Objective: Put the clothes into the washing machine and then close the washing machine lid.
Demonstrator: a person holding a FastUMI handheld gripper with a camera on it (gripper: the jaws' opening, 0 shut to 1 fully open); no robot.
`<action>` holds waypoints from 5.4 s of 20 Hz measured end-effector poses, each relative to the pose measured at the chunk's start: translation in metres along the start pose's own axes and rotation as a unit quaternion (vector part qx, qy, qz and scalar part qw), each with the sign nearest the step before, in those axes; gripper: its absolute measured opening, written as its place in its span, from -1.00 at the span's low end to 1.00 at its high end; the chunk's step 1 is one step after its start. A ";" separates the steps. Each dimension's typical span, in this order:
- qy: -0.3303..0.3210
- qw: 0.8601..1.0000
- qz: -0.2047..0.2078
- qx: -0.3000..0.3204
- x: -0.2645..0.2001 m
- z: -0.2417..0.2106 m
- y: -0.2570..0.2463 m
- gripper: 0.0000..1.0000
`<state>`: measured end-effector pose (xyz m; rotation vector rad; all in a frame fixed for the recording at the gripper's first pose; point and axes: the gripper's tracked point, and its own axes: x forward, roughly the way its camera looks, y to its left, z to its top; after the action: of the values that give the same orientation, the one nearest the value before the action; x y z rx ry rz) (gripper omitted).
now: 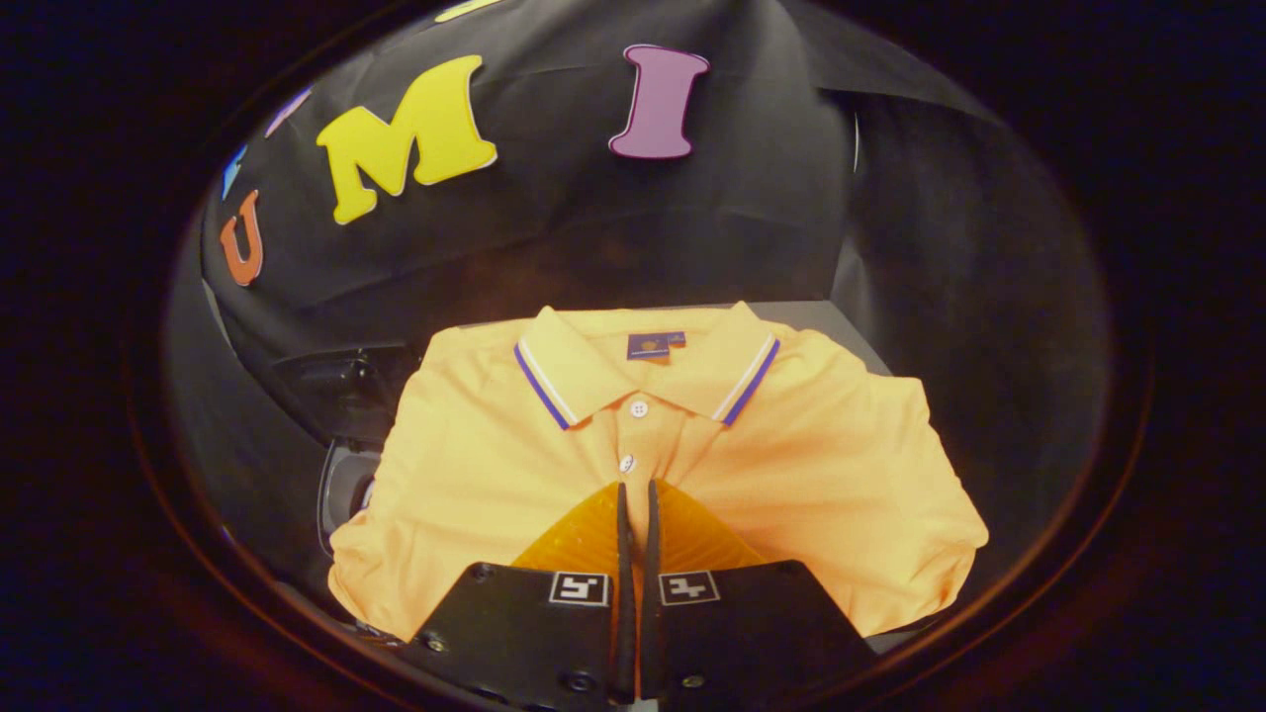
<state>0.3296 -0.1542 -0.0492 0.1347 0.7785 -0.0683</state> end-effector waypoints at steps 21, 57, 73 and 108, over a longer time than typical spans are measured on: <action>-0.144 0.983 0.082 -0.079 -0.124 0.112 0.117 -0.89; -0.040 0.944 0.252 -0.208 -0.038 -0.007 0.428 -0.90; 0.067 0.975 0.170 -0.124 0.086 -0.089 0.418 -0.89; -0.027 0.968 0.228 -0.101 0.017 0.067 0.462 0.64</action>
<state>0.4395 0.2930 0.0306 0.1152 0.6793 0.4417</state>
